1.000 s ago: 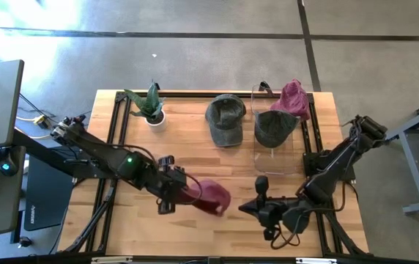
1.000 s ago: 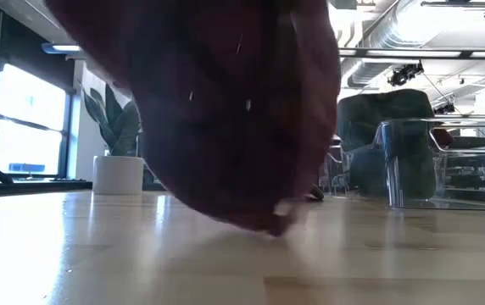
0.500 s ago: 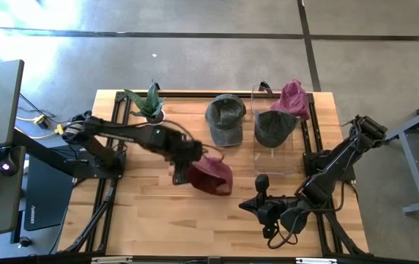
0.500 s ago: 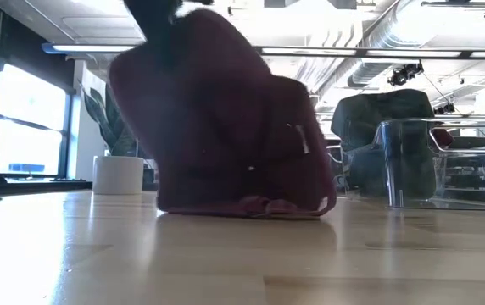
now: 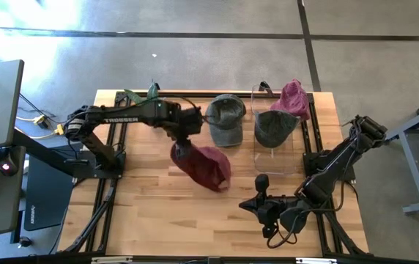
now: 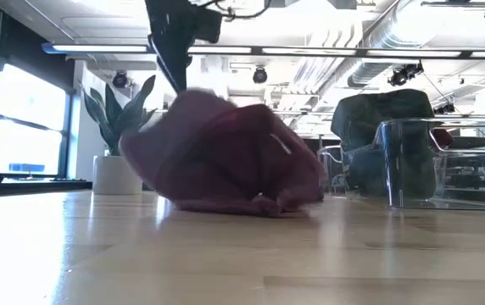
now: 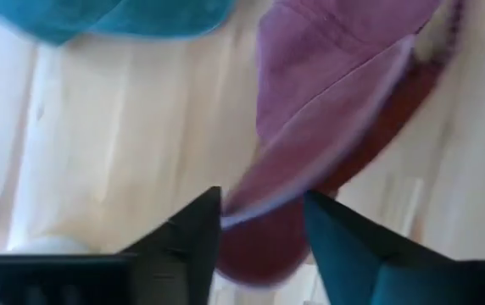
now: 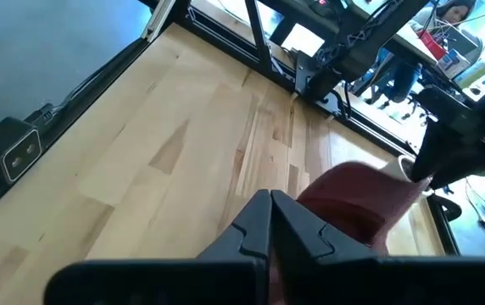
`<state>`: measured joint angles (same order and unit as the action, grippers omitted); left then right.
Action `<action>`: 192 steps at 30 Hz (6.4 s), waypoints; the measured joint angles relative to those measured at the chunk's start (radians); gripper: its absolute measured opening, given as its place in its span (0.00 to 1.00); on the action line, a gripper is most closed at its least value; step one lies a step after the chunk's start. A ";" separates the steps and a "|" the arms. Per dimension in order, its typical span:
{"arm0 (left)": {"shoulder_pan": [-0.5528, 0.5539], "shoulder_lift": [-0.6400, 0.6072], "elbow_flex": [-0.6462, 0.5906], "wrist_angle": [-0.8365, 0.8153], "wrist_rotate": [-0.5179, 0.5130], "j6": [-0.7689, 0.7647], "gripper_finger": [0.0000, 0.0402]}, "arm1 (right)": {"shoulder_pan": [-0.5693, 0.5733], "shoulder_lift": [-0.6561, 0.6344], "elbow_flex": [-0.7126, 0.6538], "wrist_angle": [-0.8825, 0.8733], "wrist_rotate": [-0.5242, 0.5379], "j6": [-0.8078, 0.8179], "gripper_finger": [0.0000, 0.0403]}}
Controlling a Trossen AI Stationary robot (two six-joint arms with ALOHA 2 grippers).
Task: Pick & Place hat
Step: Put the red cap into the top transparent bin
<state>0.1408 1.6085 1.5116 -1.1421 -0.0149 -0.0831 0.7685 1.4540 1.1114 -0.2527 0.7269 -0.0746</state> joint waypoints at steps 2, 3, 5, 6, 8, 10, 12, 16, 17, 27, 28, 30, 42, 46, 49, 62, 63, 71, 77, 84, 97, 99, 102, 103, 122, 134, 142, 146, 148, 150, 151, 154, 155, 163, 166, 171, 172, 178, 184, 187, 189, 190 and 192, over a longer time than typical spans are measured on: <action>0.024 0.000 0.000 -0.006 -0.021 -0.027 0.48 | -0.005 0.000 0.000 -0.003 0.000 0.012 0.02; 0.029 0.000 0.000 -0.010 -0.045 -0.047 0.50 | -0.009 0.000 0.000 -0.007 -0.001 0.019 0.02; 0.027 0.000 0.000 -0.013 -0.116 -0.083 0.52 | -0.019 0.000 0.000 -0.025 -0.001 0.034 0.02; 0.016 0.000 0.000 -0.013 -0.139 -0.105 0.52 | -0.025 0.000 -0.001 -0.036 -0.001 0.044 0.02; -0.010 0.000 0.002 -0.022 -0.165 -0.142 0.51 | -0.038 0.000 -0.014 -0.040 -0.001 0.065 0.01; -0.059 0.000 0.011 -0.045 -0.185 -0.171 0.50 | -0.050 0.000 -0.036 -0.039 -0.004 0.074 0.01; -0.126 -0.002 0.014 -0.060 -0.211 -0.196 0.48 | -0.058 0.001 -0.055 -0.041 -0.009 0.073 0.00; -0.296 -0.002 0.002 -0.061 -0.282 -0.218 0.44 | -0.062 0.001 -0.066 -0.055 -0.024 0.077 0.01; -0.339 -0.003 -0.015 -0.032 -0.314 -0.218 0.43 | -0.060 0.000 -0.066 -0.049 -0.028 0.077 0.01; -0.558 -0.001 -0.323 0.526 -0.371 -0.071 0.41 | -0.056 -0.002 -0.065 -0.034 -0.045 0.076 0.01; -0.558 -0.001 -0.354 0.580 -0.376 -0.054 0.41 | -0.056 -0.002 -0.065 -0.035 -0.042 0.076 0.01; -0.547 -0.001 -0.414 0.684 -0.411 -0.043 0.41 | -0.056 -0.003 -0.065 -0.034 -0.040 0.074 0.00; -0.377 0.041 -0.524 0.990 -0.188 -0.026 0.41 | -0.056 -0.003 -0.065 -0.020 -0.046 0.070 0.01; -0.365 0.072 -0.530 1.026 -0.261 0.016 0.41 | -0.056 -0.003 -0.064 -0.020 -0.050 0.074 0.01; -0.359 0.107 -0.524 1.076 -0.185 0.054 0.41 | -0.056 -0.003 -0.064 -0.020 -0.051 0.074 0.02; -0.435 0.140 -0.309 0.855 0.030 0.054 0.02 | -0.056 -0.003 -0.064 -0.020 -0.051 0.075 0.01; -0.457 0.140 -0.275 0.787 0.062 0.055 0.03 | -0.056 -0.003 -0.064 -0.020 -0.054 0.076 0.01; -0.565 0.140 -0.137 0.488 0.056 0.082 0.19 | -0.055 -0.003 -0.064 -0.016 -0.089 0.078 0.01; -0.565 0.140 -0.137 0.455 -0.040 0.056 0.27 | -0.063 -0.001 -0.064 -0.015 -0.106 0.094 0.00; -0.614 0.133 -0.143 0.296 -0.144 -0.061 0.27 | -0.141 0.078 -0.064 0.059 -0.322 0.122 0.03; -0.667 -0.062 -0.584 0.371 -0.314 -0.449 0.28 | -0.312 0.268 -0.057 0.415 -0.625 0.075 0.28; -0.668 -0.115 -0.664 0.444 -0.315 -0.486 0.28 | -0.342 0.305 -0.022 0.408 -0.661 0.073 0.37; -0.664 -0.183 -0.755 0.546 -0.324 -0.518 0.28 | -0.389 0.370 0.068 0.369 -0.779 0.042 0.48; -0.664 -0.195 -0.775 0.575 -0.326 -0.523 0.28 | -0.404 0.396 0.111 0.340 -0.821 0.027 0.51; -0.665 -0.204 -0.819 0.732 -0.374 -0.522 0.28 | -0.467 0.644 0.511 -0.207 -1.077 -0.144 0.03; -0.665 -0.196 -0.819 0.739 -0.357 -0.527 0.28 | -0.592 0.602 0.510 -0.268 -0.765 0.102 0.03; -0.700 -0.196 -0.819 0.744 -0.359 -0.528 0.28 | -0.753 0.599 0.288 -0.099 -0.653 0.231 0.01; -0.714 -0.196 -0.819 0.751 -0.389 -0.526 0.28 | -0.805 0.598 0.180 0.030 -0.657 0.281 0.05; -0.711 -0.196 -0.819 0.751 -0.392 -0.526 0.28 | -0.816 0.598 0.159 0.069 -0.656 0.274 0.06; -0.710 -0.196 -0.819 0.754 -0.394 -0.526 0.28 | -0.821 0.598 0.154 0.081 -0.646 0.252 0.08; -0.710 -0.196 -0.819 0.754 -0.395 -0.526 0.28 | -0.821 0.598 0.154 0.077 -0.633 0.244 0.09; -0.710 -0.196 -0.819 0.758 -0.395 -0.525 0.28 | -0.821 0.597 0.177 0.064 -0.597 0.227 0.15; -0.710 -0.196 -0.819 0.761 -0.395 -0.525 0.28 | -0.821 0.594 0.184 0.060 -0.586 0.225 0.17; -0.710 -0.196 -0.819 0.784 -0.392 -0.524 0.28 | -0.818 0.503 0.212 -0.021 -0.451 0.202 0.41; -0.710 -0.196 -0.819 0.783 -0.392 -0.524 0.28 | -0.819 0.452 0.212 -0.076 -0.411 0.201 0.47; -0.710 -0.196 -0.819 0.786 -0.392 -0.524 0.28 | -0.819 0.367 0.211 -0.141 -0.404 0.184 0.50; -0.710 -0.196 -0.819 0.786 -0.392 -0.524 0.28 | -0.819 0.353 0.207 -0.138 -0.406 0.187 0.51; -0.710 -0.197 -0.819 0.788 -0.391 -0.524 0.28 | -0.819 0.297 0.122 -0.067 -0.494 0.179 0.51; -0.711 -0.197 -0.819 0.794 -0.389 -0.524 0.28 | -0.826 0.293 0.011 0.086 -0.527 0.179 0.53; -0.710 -0.196 -0.819 0.796 -0.389 -0.524 0.28 | -0.841 0.293 -0.003 0.098 -0.567 0.179 0.59; -0.710 -0.196 -0.819 0.796 -0.389 -0.523 0.28 | -0.851 0.293 -0.002 0.107 -0.590 0.179 0.63; -0.710 -0.196 -0.819 0.797 -0.389 -0.520 0.28 | -0.856 0.293 -0.002 0.114 -0.600 0.179 0.64; -0.710 -0.197 -0.819 0.802 -0.390 -0.515 0.28 | -0.866 0.292 -0.002 0.128 -0.618 0.178 0.66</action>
<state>-0.5697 1.4118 0.6922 -0.3405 -0.4044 -0.5983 -0.0978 1.7464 1.1091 -0.1246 0.1093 0.1037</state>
